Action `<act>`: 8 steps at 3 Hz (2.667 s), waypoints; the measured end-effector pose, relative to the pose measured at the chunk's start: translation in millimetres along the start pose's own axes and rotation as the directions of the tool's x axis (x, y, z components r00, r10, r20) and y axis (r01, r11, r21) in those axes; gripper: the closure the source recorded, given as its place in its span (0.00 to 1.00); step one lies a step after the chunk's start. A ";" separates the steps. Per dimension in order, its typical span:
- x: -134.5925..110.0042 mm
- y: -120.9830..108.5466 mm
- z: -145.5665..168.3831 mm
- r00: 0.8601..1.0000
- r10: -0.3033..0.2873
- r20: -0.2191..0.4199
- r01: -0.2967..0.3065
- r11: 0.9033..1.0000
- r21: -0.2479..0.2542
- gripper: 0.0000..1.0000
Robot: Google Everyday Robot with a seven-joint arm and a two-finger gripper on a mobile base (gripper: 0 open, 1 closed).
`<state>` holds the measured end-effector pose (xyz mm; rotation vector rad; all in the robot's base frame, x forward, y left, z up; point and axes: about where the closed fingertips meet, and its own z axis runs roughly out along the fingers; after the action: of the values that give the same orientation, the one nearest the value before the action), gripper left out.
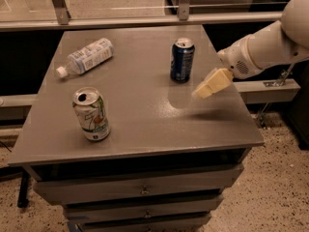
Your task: Knock pepsi can over
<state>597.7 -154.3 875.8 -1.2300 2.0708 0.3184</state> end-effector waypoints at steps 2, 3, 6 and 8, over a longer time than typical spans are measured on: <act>-45.0 10.5 49.1 0.959 0.136 0.247 -0.100 0.983 -0.153 0.00; -68.8 30.4 61.1 0.921 0.182 0.343 -0.096 0.963 -0.254 0.00; -117.1 79.1 40.9 0.836 0.209 0.508 0.020 0.912 -0.409 0.00; -124.1 94.3 41.6 0.823 0.202 0.530 0.061 0.897 -0.437 0.00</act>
Offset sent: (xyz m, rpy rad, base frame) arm 0.0341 0.0988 -0.0016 0.5108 0.0365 0.0932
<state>574.5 0.1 916.5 -1.1181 1.5574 1.1026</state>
